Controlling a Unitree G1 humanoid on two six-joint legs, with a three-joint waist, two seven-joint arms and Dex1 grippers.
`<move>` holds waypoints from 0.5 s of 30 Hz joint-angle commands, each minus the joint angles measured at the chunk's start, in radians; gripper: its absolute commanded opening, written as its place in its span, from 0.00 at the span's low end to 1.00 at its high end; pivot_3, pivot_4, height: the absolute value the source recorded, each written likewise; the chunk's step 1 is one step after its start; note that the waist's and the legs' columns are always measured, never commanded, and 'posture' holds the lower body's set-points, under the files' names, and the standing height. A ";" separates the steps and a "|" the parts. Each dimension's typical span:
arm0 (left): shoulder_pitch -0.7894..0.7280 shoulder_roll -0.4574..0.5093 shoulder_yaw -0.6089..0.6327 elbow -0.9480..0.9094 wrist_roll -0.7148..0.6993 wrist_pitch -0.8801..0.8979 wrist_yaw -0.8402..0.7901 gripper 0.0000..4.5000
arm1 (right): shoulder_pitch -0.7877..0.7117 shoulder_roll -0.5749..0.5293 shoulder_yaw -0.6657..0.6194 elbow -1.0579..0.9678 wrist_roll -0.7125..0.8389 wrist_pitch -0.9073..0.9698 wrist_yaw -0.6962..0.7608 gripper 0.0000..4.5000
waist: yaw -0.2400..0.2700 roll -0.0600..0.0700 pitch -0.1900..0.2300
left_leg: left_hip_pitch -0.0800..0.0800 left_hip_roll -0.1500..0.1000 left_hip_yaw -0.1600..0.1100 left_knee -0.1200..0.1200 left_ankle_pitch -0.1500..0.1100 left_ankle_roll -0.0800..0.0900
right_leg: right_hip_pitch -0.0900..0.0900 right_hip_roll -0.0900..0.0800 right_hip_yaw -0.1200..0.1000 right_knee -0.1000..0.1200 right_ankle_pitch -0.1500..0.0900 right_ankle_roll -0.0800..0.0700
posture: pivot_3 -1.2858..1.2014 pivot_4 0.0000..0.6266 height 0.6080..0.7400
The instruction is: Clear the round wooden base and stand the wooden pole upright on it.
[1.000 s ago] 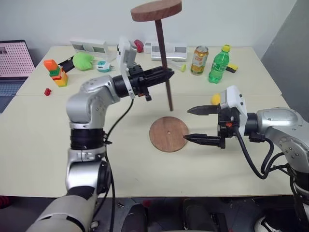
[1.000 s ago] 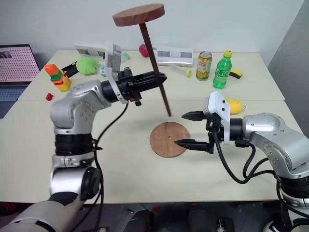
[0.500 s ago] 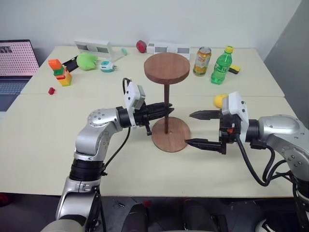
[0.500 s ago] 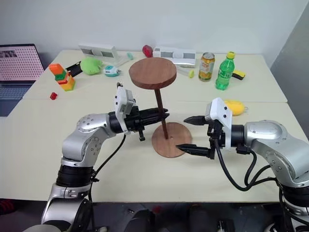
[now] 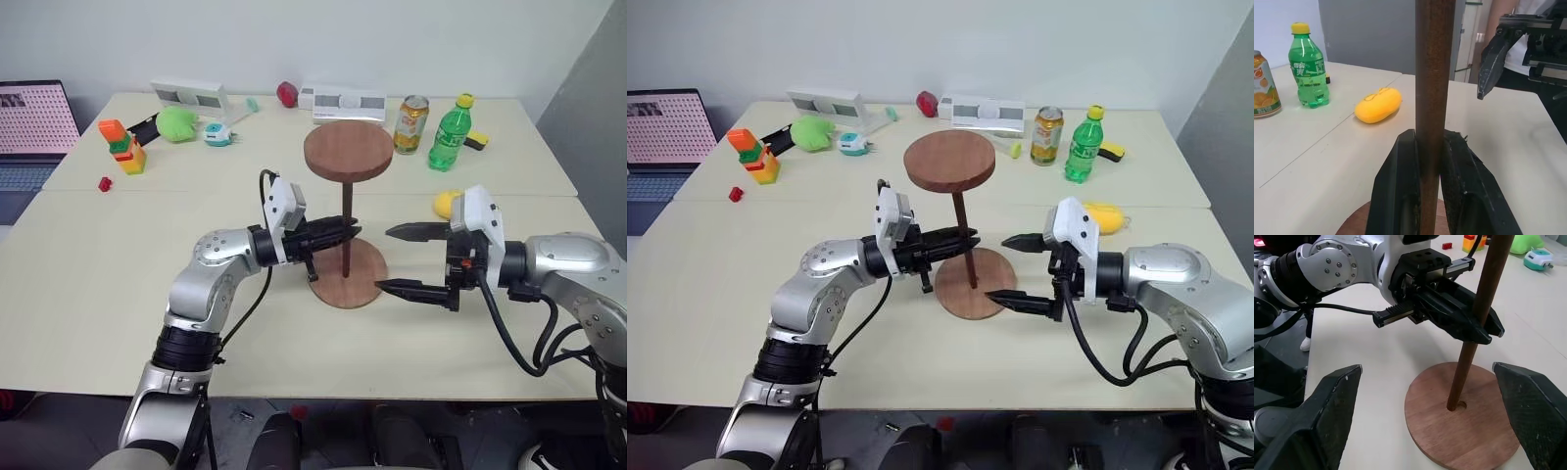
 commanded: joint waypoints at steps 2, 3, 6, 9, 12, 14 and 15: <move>-0.012 -0.007 -0.013 0.030 0.016 -0.052 0.010 0.05 | 0.001 -0.014 -0.035 -0.042 0.025 -0.002 -0.016 1.00 | 0.000 0.000 0.000 | 0.000 0.000 0.000 0.000 0.000 0.000 | 0.000 0.000 0.000 0.000 0.000 0.000 | 0.52 0.24 1.00; -0.015 -0.006 -0.016 0.040 0.023 -0.064 0.011 0.05 | 0.001 -0.016 -0.037 -0.042 0.027 -0.001 -0.018 1.00 | 0.000 0.000 0.000 | 0.000 0.000 0.000 0.000 0.000 0.000 | 0.000 0.000 0.000 0.000 0.000 0.000 | 0.52 0.24 1.00; -0.025 -0.004 -0.020 0.069 0.034 -0.087 0.013 0.05 | 0.002 -0.023 -0.038 -0.042 0.032 -0.002 -0.020 1.00 | 0.000 0.000 0.000 | 0.001 0.000 0.000 0.000 -0.001 0.001 | 0.001 0.000 0.000 0.000 0.000 0.000 | 0.52 0.24 1.00; -0.025 -0.005 -0.030 0.083 0.037 -0.095 0.005 0.05 | 0.002 -0.029 -0.033 -0.036 0.026 -0.011 -0.017 1.00 | 0.000 0.000 0.000 | 0.001 0.000 0.000 0.000 -0.001 0.001 | 0.001 0.000 0.000 0.000 0.000 0.000 | 0.52 0.24 1.00; -0.014 0.005 -0.047 0.078 0.053 -0.117 -0.002 0.05 | 0.002 -0.027 -0.032 -0.032 0.024 -0.016 -0.022 1.00 | 0.000 0.000 0.000 | 0.001 0.000 -0.001 0.000 -0.001 0.001 | 0.001 0.000 0.000 0.000 0.000 0.000 | 0.52 0.24 1.00; -0.014 0.008 -0.044 0.078 0.041 -0.100 -0.002 0.05 | 0.000 -0.024 -0.031 -0.031 0.025 -0.016 -0.025 1.00 | 0.000 0.000 0.000 | 0.001 0.000 -0.001 0.000 -0.001 0.001 | 0.001 0.000 0.000 -0.001 0.000 0.000 | 0.52 0.24 1.00; -0.015 0.008 -0.043 0.079 0.036 -0.094 -0.002 0.05 | -0.001 -0.023 -0.031 -0.030 0.025 -0.017 -0.025 1.00 | 0.000 0.000 0.000 | 0.001 0.000 -0.001 0.000 -0.001 0.001 | 0.001 0.000 0.000 -0.001 0.000 0.000 | 0.52 0.24 1.00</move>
